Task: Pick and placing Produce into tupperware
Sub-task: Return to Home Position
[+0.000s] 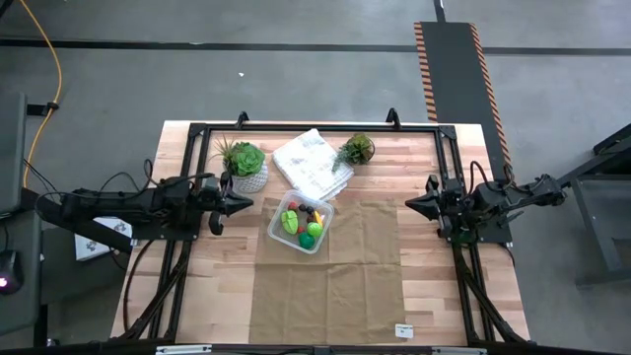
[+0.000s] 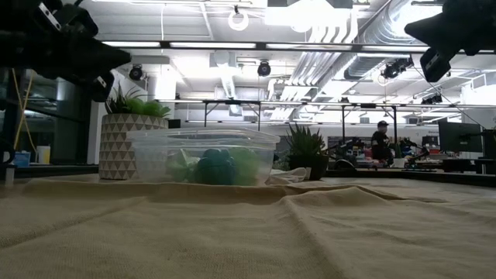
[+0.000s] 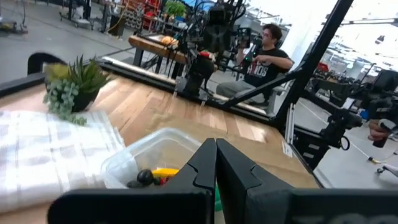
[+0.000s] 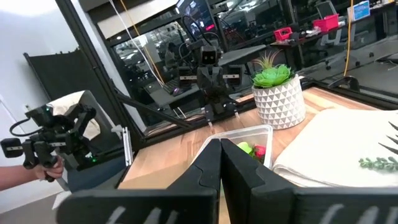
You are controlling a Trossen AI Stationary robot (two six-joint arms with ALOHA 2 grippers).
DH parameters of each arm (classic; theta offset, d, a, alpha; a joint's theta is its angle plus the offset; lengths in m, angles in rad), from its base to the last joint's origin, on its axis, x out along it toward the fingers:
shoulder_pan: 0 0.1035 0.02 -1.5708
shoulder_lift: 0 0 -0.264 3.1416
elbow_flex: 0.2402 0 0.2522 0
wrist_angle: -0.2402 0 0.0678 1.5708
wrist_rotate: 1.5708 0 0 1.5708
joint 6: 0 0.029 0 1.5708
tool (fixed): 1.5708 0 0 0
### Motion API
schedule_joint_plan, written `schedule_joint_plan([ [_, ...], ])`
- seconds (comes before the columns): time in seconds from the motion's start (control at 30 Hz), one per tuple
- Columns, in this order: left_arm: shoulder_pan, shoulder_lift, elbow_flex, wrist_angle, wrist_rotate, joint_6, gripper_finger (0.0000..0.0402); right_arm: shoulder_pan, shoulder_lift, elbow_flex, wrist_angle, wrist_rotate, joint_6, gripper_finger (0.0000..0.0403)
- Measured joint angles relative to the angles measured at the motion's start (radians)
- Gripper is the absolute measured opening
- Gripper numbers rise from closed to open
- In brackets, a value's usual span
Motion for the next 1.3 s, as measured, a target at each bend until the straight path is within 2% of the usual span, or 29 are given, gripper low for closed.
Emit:
schedule_joint_plan([
  [0.23,0.0,0.0,-0.051,0.018,-0.001,-0.042,0.0,0.0,0.0,0.0,0.0,-0.008,-0.013,0.0],
  [0.5,0.0,0.0,-0.051,0.021,-0.001,-0.039,0.0,0.0,0.0,0.0,0.067,-0.025,-0.062,0.0],
  [0.67,0.0,0.0,-0.051,0.021,-0.001,-0.039,0.0,0.0,0.0,-0.096,0.255,-0.052,-0.057,0.0],
  [0.87,0.0,0.0,-0.051,0.02,0.01,-0.052,0.0,0.0,-0.001,-0.135,0.297,-0.061,-0.054,0.0],
  [0.97,0.0,0.0,-0.051,0.02,0.002,-0.051,0.0,0.0,-0.003,-0.171,0.419,-0.088,-0.069,0.0],
  [1.3,0.0,0.0,-0.051,-0.021,0.027,-0.056,0.0,0.0,-0.002,-0.17,0.356,-0.105,-0.087,0.0],
])
